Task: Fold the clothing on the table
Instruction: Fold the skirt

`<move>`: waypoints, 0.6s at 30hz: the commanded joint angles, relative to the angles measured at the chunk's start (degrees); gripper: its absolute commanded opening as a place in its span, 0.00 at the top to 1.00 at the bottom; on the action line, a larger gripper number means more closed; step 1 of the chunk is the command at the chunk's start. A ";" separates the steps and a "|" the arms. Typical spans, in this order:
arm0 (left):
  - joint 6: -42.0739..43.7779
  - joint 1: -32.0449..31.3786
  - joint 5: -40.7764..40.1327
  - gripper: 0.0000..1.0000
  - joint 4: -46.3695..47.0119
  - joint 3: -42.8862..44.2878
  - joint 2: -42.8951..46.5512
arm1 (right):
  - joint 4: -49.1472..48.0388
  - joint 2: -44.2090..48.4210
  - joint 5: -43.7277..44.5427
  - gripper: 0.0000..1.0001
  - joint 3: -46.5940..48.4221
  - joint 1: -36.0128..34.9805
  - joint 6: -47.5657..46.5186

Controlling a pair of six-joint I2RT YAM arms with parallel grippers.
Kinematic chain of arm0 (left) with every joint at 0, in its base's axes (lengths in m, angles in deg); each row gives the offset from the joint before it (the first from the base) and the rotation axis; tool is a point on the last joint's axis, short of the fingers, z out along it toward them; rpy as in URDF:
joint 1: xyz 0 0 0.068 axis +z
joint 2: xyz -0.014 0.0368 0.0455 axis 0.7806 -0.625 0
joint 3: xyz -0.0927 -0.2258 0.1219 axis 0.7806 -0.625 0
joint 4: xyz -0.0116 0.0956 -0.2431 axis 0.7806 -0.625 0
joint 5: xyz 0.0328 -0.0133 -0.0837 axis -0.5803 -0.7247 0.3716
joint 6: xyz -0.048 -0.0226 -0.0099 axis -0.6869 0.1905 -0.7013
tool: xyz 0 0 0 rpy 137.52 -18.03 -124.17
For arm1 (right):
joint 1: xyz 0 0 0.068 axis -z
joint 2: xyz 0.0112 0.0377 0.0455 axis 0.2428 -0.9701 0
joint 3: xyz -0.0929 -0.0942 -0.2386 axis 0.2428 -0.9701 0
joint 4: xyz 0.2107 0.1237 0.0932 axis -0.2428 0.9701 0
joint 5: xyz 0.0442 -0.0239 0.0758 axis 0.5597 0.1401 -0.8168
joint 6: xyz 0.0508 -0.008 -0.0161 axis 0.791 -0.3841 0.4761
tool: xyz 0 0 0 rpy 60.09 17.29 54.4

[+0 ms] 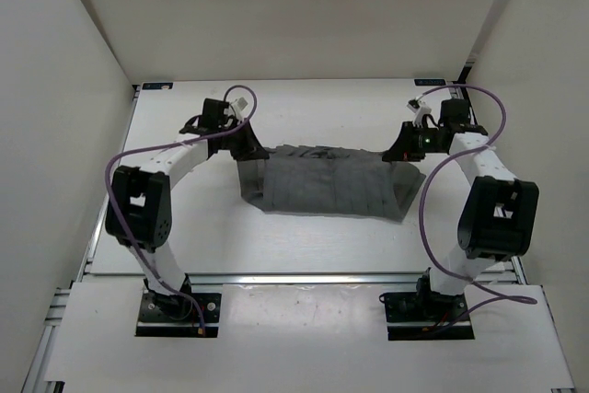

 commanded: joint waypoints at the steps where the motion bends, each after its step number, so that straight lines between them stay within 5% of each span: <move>1: 1.62 0.83 -1.69 1.00 -0.06 7.49 -3.48 | -4.78 -2.76 2.50 1.00 3.77 -0.40 3.02; 18: 1.80 2.77 -2.31 1.00 -1.74 20.51 -17.46 | -7.05 -14.27 9.27 1.00 11.68 0.65 5.39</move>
